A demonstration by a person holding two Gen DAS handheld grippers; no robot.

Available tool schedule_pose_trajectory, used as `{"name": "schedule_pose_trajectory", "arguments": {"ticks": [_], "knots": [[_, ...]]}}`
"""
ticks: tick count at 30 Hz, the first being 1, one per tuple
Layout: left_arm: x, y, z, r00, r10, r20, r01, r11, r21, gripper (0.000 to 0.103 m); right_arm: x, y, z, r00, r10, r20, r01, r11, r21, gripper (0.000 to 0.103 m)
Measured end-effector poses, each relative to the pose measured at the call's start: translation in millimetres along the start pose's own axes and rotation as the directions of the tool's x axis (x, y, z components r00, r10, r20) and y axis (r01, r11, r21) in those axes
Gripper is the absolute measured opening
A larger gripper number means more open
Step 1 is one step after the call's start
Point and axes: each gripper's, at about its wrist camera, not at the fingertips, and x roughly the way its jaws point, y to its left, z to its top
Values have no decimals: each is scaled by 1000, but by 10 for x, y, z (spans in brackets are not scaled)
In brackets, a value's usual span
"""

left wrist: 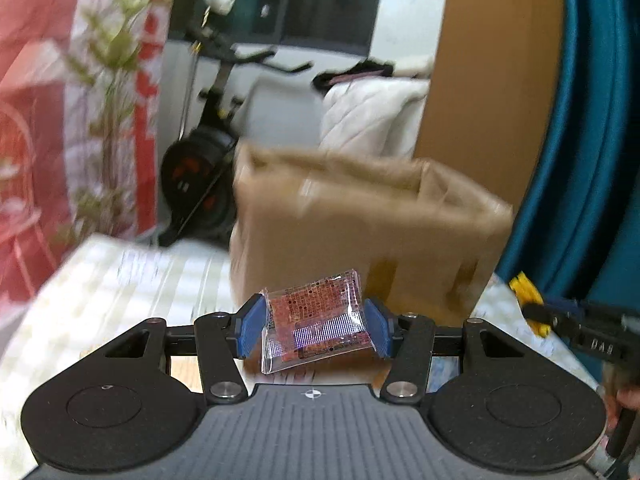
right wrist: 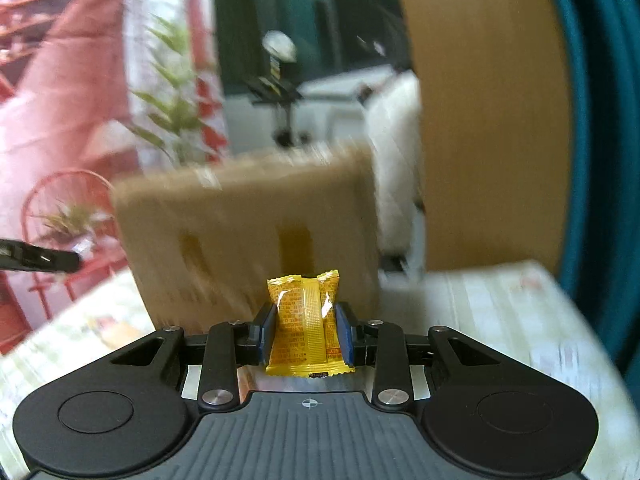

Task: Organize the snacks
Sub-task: 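Carry the clear packet and yellow sachet over the box with both tools, then open both tools to drop the clear packet and yellow sachet into the box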

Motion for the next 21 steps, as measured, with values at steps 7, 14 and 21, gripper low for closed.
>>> {"name": "schedule_pose_trajectory", "arguments": {"ticks": [7, 14, 21], "knots": [[276, -205, 698, 993, -5, 115, -8, 994, 112, 57, 373, 87, 893, 996, 38, 82, -32, 997, -74, 29], [887, -182, 1042, 999, 20, 47, -25, 994, 109, 57, 1101, 53, 1096, 999, -10, -32, 9, 999, -33, 29], [1198, -103, 964, 998, 62, -15, -60, 992, 110, 66, 1274, 86, 893, 994, -60, -93, 58, 998, -20, 33]]}}
